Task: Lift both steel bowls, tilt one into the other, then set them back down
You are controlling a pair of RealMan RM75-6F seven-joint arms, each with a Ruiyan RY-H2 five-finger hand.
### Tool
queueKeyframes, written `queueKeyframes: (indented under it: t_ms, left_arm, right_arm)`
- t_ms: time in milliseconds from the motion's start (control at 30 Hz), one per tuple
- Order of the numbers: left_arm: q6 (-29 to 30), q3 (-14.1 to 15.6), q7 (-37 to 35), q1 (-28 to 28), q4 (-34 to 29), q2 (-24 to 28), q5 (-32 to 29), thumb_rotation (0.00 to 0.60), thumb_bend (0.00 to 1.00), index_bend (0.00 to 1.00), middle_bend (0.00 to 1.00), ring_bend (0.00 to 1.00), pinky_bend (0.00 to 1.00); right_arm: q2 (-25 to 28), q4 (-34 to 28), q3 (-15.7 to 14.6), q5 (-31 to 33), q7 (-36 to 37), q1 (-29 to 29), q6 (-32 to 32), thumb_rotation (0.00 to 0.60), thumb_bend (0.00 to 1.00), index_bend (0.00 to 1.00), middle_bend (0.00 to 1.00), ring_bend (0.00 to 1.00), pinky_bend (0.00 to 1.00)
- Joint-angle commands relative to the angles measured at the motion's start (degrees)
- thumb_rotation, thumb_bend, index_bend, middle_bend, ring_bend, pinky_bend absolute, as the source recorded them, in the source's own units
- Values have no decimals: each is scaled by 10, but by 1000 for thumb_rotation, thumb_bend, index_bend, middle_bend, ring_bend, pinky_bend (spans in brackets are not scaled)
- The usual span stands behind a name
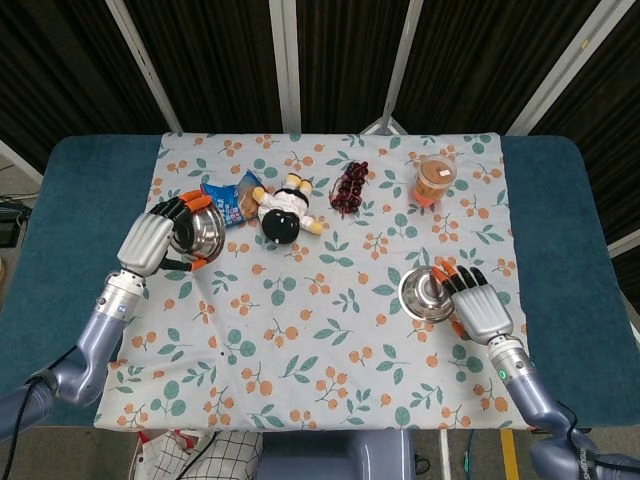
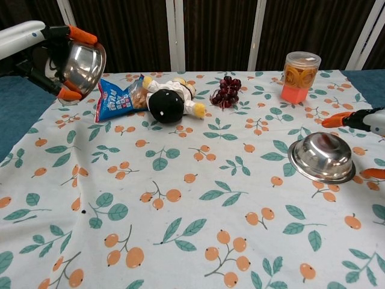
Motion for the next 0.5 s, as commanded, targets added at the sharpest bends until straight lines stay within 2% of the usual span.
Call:
queueKeyframes:
  t_ms: [33,500]
  left_arm:
    - [4,0,-13,-2,16,-5,5,600,345,483,603,476,677]
    - [1,3,-25,-6,47,-14,1,600,342,483,606,476,677]
  right_arm:
    - [-20,14,2,32,-30,20,-18,600,356,0,0,0,98]
    - [-30,31,-1,97,-66,55,-36,600,355,0,0,0,98]
